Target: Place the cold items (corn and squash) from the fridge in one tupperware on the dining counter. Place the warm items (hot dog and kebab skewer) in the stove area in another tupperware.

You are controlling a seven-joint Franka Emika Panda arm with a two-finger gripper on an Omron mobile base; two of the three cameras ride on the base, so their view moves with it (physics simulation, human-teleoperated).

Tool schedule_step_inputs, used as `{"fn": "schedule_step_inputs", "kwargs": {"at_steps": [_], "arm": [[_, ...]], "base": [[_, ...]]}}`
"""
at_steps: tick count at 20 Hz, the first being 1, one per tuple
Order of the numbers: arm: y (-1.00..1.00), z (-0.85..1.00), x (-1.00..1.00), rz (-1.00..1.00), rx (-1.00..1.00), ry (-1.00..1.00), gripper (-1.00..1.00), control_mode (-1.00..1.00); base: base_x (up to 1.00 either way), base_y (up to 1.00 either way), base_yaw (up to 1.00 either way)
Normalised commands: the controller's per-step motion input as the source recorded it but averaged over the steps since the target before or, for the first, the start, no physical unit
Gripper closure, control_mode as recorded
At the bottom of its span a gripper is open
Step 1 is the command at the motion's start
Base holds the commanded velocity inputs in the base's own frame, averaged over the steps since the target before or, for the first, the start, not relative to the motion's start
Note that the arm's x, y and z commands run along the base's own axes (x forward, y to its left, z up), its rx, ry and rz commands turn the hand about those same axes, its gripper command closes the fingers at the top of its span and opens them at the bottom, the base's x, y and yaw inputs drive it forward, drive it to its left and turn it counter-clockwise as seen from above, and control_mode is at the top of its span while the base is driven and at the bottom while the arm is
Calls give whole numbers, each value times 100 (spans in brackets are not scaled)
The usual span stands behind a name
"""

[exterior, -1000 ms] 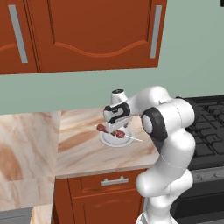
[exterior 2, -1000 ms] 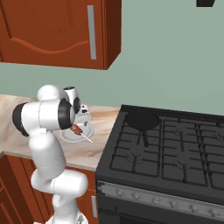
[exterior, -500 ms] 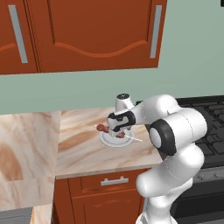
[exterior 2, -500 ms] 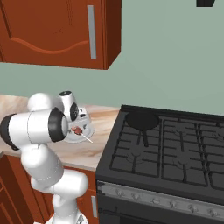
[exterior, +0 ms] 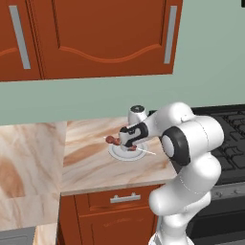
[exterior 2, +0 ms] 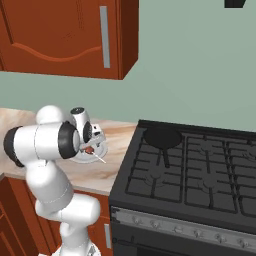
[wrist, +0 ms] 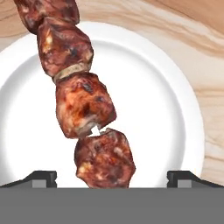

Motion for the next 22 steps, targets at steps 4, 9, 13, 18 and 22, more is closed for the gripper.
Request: {"fn": "schedule_step_inputs", "kwargs": {"at_steps": [4, 9, 13, 18, 22], "arm": [[7, -26, 6, 7, 0, 0, -100, -100], [0, -31, 0, 2, 0, 0, -100, -100], [0, -19, 3, 5, 0, 0, -100, -100], [0, -14, 0, 4, 0, 0, 100, -100], [0, -2, 0, 1, 0, 0, 100, -100]], "base": [[0, 0, 0], [0, 0, 0], [0, 0, 0], [0, 0, 0], [0, 0, 0]]}}
